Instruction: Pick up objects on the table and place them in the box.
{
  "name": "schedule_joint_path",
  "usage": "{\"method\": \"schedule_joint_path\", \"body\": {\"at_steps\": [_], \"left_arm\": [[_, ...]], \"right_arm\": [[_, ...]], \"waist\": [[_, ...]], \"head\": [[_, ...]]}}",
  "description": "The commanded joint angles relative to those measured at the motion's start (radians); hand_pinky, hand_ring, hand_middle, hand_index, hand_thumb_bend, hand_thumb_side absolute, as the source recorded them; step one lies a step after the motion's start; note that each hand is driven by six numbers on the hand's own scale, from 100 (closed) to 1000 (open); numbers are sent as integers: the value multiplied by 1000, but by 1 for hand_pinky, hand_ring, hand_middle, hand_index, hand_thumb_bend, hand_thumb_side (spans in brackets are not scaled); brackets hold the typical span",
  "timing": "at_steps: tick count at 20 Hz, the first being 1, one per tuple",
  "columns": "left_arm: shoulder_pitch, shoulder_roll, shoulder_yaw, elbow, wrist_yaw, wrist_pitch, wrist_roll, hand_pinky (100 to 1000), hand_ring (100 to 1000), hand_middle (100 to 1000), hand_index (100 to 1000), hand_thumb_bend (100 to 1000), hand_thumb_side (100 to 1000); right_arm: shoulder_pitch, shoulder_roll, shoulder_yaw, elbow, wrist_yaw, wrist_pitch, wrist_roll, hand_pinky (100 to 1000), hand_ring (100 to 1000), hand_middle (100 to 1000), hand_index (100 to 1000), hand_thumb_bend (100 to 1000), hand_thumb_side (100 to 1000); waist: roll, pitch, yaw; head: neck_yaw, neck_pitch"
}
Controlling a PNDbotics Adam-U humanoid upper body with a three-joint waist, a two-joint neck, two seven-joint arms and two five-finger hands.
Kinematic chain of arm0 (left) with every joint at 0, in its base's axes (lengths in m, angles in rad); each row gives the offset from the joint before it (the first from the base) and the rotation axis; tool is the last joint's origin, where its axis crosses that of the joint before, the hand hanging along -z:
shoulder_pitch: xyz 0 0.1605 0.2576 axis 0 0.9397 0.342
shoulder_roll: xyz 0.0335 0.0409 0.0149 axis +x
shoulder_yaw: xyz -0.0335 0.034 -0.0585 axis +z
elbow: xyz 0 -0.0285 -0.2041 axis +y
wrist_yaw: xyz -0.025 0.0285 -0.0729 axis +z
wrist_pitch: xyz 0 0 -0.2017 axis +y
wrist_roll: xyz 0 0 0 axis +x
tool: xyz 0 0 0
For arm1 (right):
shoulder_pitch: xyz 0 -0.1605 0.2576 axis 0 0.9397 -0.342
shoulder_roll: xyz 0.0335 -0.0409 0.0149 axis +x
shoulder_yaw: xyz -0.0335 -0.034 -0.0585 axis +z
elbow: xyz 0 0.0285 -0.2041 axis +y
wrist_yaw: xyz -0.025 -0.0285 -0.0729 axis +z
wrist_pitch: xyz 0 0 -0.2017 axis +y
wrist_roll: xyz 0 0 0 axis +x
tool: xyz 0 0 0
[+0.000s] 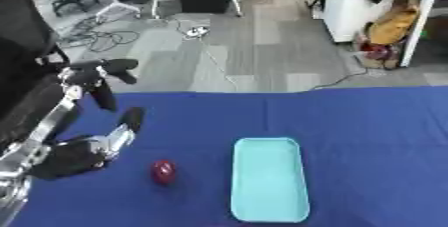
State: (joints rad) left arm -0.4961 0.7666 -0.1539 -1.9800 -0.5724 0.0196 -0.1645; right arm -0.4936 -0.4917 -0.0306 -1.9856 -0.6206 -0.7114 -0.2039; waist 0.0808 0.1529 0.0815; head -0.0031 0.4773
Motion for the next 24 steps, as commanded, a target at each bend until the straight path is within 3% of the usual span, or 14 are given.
{"method": "schedule_joint_path", "body": {"at_steps": [1,3,4,6,9,13,15,18,24], "left_arm": [[-54,87,-26,8,-29,-10,-102,470,472,650,878,325,651],[-95,116,-54,39,-34,-40,-166,495,501,671,884,389,632],[-115,128,-68,57,-38,-56,-197,552,552,707,882,474,597],[-158,140,-94,101,-52,-91,-258,549,572,727,877,534,552],[-216,140,-120,172,-75,-132,-318,468,508,682,863,619,481],[-274,120,-147,266,-101,-163,-360,192,391,621,821,647,481],[-300,114,-164,308,-107,-174,-386,115,350,598,779,669,458],[-334,105,-186,359,-107,-191,-441,100,322,585,735,730,404],[-404,82,-229,424,-130,-246,-579,100,370,628,753,835,338]], "right_arm": [[-5,-20,2,-14,-6,9,6,349,396,442,595,100,890],[-6,-20,4,-14,-9,12,10,349,396,442,595,100,890],[-6,-21,6,-14,-11,13,12,349,396,442,595,100,890],[-6,-20,8,-14,-14,17,17,349,396,442,595,100,890],[-8,-20,9,-14,-18,23,21,349,397,442,596,100,890],[-13,-17,13,-14,-22,31,27,348,396,442,597,100,889],[-15,-15,14,-14,-25,36,30,349,396,442,597,100,889],[-18,-14,15,-14,-28,41,33,348,396,442,598,100,889],[-19,-12,17,-14,-32,48,41,348,397,442,600,100,888]], "waist": [[2,-18,-3],[5,-19,-6],[7,-20,-8],[10,-22,-11],[14,-23,-16],[18,-24,-23],[20,-23,-26],[23,-23,-30],[25,-21,-33]], "head": [[17,14],[22,24],[27,29],[35,34],[39,36],[42,39],[46,43],[48,42],[52,46]]}}
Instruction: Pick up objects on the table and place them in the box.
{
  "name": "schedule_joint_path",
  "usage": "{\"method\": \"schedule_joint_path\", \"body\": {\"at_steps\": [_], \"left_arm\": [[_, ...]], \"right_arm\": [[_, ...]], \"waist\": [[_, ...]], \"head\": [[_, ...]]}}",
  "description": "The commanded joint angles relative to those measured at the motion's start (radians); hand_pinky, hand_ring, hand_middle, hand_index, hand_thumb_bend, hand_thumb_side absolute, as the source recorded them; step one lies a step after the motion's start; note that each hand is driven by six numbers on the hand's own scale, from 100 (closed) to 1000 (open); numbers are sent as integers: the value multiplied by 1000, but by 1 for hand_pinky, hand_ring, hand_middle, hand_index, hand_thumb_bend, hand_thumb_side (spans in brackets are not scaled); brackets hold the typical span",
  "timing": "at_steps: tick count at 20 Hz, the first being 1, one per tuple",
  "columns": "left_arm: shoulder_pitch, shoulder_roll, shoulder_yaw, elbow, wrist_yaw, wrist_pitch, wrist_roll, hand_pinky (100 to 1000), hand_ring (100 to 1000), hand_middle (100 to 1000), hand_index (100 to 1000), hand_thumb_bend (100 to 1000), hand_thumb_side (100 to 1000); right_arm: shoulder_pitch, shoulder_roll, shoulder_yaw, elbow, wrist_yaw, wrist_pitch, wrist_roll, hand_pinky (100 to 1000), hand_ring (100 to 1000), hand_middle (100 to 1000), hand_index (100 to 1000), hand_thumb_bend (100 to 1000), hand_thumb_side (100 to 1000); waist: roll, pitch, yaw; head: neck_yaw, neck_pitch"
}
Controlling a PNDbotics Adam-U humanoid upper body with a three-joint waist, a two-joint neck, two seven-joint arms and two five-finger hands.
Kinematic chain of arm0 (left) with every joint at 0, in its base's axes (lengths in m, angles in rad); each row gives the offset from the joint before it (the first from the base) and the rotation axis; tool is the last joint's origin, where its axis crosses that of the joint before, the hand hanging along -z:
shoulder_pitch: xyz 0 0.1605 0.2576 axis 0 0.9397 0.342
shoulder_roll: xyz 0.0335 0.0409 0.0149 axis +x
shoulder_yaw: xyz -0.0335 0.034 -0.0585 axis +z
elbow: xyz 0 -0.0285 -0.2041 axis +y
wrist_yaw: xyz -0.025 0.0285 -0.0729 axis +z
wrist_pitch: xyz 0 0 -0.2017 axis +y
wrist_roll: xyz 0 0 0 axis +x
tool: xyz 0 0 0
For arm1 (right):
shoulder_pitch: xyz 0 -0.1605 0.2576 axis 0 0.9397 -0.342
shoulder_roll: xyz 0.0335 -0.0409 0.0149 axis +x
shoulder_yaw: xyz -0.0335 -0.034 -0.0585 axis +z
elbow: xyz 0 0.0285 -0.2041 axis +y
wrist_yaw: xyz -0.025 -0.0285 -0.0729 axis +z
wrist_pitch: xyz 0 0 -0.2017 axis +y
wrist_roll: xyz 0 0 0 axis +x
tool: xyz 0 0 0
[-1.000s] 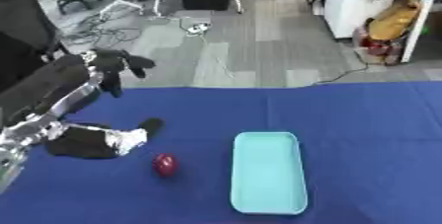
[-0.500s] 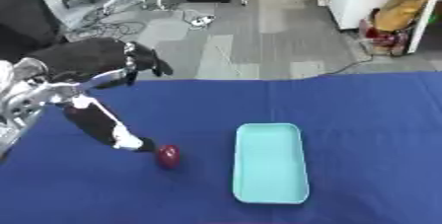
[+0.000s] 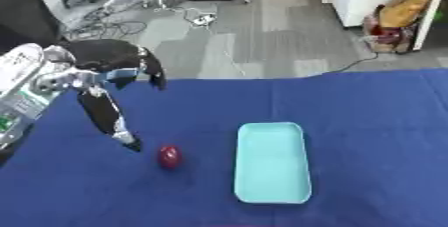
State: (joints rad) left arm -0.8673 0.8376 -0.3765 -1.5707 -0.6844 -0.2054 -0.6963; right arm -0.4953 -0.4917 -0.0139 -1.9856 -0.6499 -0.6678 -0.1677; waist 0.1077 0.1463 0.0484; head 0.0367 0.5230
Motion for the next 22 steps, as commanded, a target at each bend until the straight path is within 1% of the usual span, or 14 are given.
{"method": "schedule_joint_path", "body": {"at_steps": [1,3,6,8,10,12,14,17,18,22], "left_arm": [[-45,6,-16,23,-21,-34,-68,100,369,623,747,837,336],[-64,-4,-30,39,-18,-53,-94,100,366,616,741,831,339],[-84,-16,-50,62,0,-70,-113,100,351,592,731,812,348],[-93,-25,-64,89,24,-70,-126,100,336,575,728,783,361],[-105,-35,-73,120,36,-67,-138,100,327,569,724,782,363],[-118,-51,-82,163,27,-68,-147,100,325,568,718,777,380],[-129,-72,-90,224,-7,-77,-155,100,339,580,720,795,393],[-138,-105,-87,328,-98,-108,-148,100,351,587,726,823,397],[-139,-115,-82,359,-131,-121,-138,100,358,592,728,831,384],[-136,-147,-48,474,-285,-164,-77,109,379,616,740,874,354]], "right_arm": [[-17,-11,0,-14,-3,7,6,348,397,442,600,100,887],[-17,-11,0,-14,-4,10,7,348,397,442,600,100,887],[-18,-10,-1,-14,-5,14,8,348,397,442,601,100,887],[-20,-9,-1,-14,-7,16,7,348,397,442,601,100,887],[-21,-9,-1,-14,-8,17,6,348,397,442,601,100,888],[-24,-7,-1,-14,-10,19,7,348,397,442,601,100,887],[-28,-4,-1,-14,-13,21,6,348,397,441,601,100,888],[-34,1,1,-14,-17,26,6,349,397,441,601,100,887],[-37,3,1,-14,-18,28,5,349,397,441,601,100,887],[-49,11,2,-14,-24,35,3,349,397,441,601,100,888]], "waist": [[-2,-14,0],[-1,-14,-1],[1,-14,-3],[2,-14,-4],[2,-15,-5],[2,-15,-8],[2,-15,-13],[2,-14,-19],[3,-14,-22],[5,-11,-32]], "head": [[14,1],[17,1],[16,-8],[10,-17],[4,-25],[0,-38],[0,-50],[5,-61],[12,-59],[46,-27]]}}
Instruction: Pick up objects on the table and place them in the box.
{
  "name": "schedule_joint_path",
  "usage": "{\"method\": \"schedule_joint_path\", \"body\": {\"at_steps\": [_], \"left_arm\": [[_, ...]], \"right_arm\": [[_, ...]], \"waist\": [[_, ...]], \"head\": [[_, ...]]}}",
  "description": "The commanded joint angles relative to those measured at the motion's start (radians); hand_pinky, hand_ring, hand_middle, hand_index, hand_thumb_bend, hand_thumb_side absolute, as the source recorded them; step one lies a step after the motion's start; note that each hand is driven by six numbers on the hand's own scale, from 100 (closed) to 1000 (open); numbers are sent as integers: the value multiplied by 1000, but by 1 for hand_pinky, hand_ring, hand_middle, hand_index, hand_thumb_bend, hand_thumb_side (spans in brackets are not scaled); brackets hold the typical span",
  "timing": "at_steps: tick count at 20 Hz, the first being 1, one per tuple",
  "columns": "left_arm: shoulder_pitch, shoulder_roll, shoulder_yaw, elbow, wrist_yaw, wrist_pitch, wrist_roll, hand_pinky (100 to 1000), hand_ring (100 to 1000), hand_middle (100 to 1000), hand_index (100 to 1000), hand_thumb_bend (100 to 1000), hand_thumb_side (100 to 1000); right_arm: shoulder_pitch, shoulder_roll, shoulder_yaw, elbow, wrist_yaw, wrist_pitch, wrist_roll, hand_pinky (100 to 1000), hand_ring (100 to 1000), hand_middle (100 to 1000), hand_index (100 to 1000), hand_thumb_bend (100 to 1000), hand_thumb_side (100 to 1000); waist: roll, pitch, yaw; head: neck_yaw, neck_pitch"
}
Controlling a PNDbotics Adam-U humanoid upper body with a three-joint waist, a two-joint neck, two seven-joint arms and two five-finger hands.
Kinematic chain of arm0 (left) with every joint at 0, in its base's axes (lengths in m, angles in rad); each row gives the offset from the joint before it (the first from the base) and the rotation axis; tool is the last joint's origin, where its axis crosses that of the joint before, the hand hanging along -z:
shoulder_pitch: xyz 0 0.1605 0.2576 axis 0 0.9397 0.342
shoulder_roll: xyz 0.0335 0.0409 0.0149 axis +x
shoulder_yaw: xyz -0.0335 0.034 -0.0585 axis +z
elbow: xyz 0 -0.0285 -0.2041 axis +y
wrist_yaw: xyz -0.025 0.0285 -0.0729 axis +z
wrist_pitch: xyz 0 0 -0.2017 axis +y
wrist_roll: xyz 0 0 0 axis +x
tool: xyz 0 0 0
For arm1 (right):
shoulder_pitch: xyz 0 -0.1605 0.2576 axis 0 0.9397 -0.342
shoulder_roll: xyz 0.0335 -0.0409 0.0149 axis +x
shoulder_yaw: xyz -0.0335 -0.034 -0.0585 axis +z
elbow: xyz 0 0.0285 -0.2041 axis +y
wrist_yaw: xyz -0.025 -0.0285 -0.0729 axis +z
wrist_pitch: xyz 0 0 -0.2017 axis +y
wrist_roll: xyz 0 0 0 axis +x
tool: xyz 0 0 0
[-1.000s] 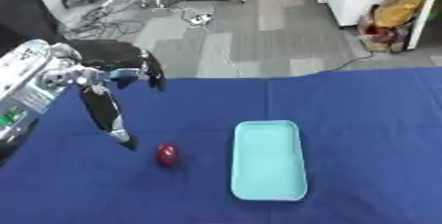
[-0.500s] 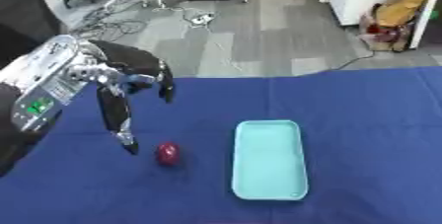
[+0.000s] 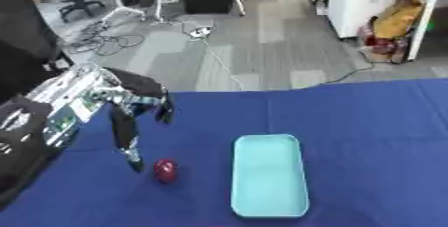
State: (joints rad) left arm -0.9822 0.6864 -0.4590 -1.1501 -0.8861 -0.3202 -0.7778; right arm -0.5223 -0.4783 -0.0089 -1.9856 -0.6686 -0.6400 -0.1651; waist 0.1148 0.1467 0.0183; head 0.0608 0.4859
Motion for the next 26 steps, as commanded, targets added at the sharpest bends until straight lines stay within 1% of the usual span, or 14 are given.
{"method": "schedule_joint_path", "body": {"at_steps": [1,4,6,7,8,9,10,11,12,13,14,18,22,26], "left_arm": [[-18,-5,46,79,-119,-58,27,101,379,622,747,875,350],[-13,-26,76,149,-188,-81,91,100,377,644,770,869,353],[-13,-35,88,183,-203,-95,117,100,374,646,781,876,376],[-14,-39,91,196,-205,-103,124,100,372,645,783,854,381],[-15,-41,93,207,-203,-109,127,100,373,645,782,855,378],[-16,-44,94,216,-197,-114,129,100,360,631,780,831,428],[-17,-46,96,224,-185,-117,130,100,355,626,781,818,449],[-17,-49,98,232,-168,-117,129,100,344,619,776,794,506],[-17,-53,100,241,-144,-113,128,100,340,617,774,782,532],[-17,-56,101,251,-116,-107,126,100,320,604,766,721,598],[-16,-62,102,264,-78,-97,123,100,317,604,764,672,630],[-18,-72,92,286,30,-57,116,100,298,585,756,634,640],[-15,-75,89,281,77,-24,128,100,283,572,756,581,665],[-13,-78,83,274,115,-3,129,100,273,562,755,570,666]], "right_arm": [[-25,0,-3,-14,-7,9,0,349,397,441,601,100,888],[-31,5,-3,-14,-10,14,0,349,397,441,601,100,888],[-31,6,-3,-14,-11,15,2,349,397,441,602,100,884],[-31,5,-3,-14,-11,15,2,349,397,441,602,100,887],[-31,5,-3,-14,-12,15,3,349,397,441,602,100,887],[-30,5,-3,-14,-12,16,4,349,397,441,602,100,887],[-30,5,-3,-14,-12,16,5,349,397,441,602,100,887],[-29,5,-3,-14,-13,16,5,349,397,441,602,100,887],[-29,4,-3,-14,-13,16,5,349,397,441,602,100,887],[-29,4,-3,-14,-13,15,5,349,397,441,602,100,888],[-29,4,-3,-14,-14,15,5,349,397,441,602,100,887],[-30,5,-4,-14,-15,16,4,349,397,441,602,100,888],[-30,5,-4,-14,-15,17,5,349,397,441,602,100,887],[-31,6,-3,-14,-16,18,6,349,397,441,601,100,887]], "waist": [[-2,-10,-5],[-3,-7,-9],[-3,-6,-9],[-3,-5,-9],[-3,-5,-8],[-3,-5,-8],[-3,-5,-7],[-4,-6,-7],[-4,-6,-6],[-4,-7,-6],[-4,-7,-6],[-4,-8,-7],[-4,-7,-8],[-4,-6,-9]], "head": [[23,11],[26,23],[28,33],[28,36],[28,38],[29,41],[29,43],[30,45],[33,47],[35,48],[39,49],[42,46],[43,48],[43,48]]}}
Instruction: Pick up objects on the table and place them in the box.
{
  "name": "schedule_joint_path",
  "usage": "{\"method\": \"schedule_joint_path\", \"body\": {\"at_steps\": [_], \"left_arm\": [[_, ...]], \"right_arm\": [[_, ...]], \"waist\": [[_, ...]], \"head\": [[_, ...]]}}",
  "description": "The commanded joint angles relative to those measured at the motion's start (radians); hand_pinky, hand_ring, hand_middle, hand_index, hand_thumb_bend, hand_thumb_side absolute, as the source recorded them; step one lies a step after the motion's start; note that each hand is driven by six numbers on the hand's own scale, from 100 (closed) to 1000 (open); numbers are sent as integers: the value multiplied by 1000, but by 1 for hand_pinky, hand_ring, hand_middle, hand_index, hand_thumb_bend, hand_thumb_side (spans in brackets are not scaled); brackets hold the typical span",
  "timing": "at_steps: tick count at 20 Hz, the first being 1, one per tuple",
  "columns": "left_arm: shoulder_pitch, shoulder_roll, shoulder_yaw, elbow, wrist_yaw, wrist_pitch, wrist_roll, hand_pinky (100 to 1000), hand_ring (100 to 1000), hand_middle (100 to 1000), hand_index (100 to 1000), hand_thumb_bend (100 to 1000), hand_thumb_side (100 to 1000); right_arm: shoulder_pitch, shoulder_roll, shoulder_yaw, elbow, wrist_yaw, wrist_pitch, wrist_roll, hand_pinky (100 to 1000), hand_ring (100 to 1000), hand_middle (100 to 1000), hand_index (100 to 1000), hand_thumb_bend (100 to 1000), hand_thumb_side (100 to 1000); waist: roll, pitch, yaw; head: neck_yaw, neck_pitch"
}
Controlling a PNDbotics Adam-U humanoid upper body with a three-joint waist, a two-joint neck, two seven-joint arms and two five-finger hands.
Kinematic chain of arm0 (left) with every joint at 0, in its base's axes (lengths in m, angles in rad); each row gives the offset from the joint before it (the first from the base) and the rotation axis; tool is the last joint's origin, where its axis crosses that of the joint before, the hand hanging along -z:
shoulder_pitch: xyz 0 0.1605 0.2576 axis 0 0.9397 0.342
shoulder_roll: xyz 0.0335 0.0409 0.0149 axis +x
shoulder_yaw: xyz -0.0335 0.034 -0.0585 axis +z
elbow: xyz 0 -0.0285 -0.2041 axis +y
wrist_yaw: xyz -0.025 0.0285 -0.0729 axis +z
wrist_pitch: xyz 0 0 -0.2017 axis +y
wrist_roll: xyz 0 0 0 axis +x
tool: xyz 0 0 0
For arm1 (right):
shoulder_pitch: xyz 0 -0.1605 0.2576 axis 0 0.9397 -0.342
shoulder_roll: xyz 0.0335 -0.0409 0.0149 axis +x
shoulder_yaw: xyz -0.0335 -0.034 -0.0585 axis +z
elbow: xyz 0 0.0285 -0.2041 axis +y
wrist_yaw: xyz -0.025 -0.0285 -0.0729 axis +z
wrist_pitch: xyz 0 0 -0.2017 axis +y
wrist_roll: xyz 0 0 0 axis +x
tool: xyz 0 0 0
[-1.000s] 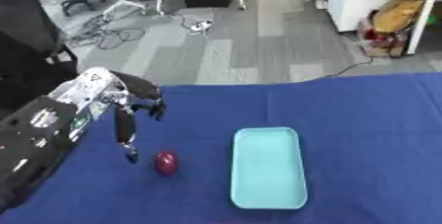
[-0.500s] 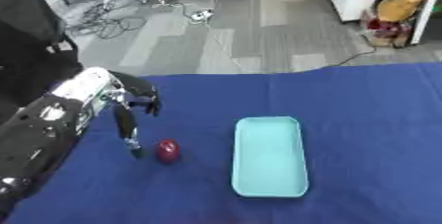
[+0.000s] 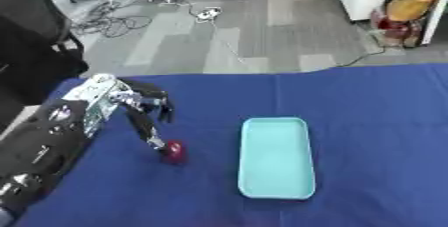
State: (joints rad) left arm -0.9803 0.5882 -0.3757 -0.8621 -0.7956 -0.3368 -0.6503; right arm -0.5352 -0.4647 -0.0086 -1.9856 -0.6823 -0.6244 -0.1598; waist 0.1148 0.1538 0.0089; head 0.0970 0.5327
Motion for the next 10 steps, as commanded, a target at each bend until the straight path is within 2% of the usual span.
{"method": "schedule_joint_path", "body": {"at_steps": [1,5,10], "left_arm": [[-14,18,-2,-15,30,17,0,100,269,557,754,572,659],[-5,10,-5,-15,46,22,-4,100,235,514,741,585,618],[10,-2,-2,-1,39,29,0,100,209,490,736,576,634]], "right_arm": [[-18,-7,-3,-14,-3,2,1,349,397,441,601,100,887],[-22,-5,-3,-14,-5,3,1,349,397,441,600,100,887],[-26,-2,-4,-14,-8,5,1,349,397,441,601,100,886]], "waist": [[-4,-13,0],[-4,-13,-3],[-5,-10,-7]], "head": [[7,2],[16,-1],[22,-15]]}}
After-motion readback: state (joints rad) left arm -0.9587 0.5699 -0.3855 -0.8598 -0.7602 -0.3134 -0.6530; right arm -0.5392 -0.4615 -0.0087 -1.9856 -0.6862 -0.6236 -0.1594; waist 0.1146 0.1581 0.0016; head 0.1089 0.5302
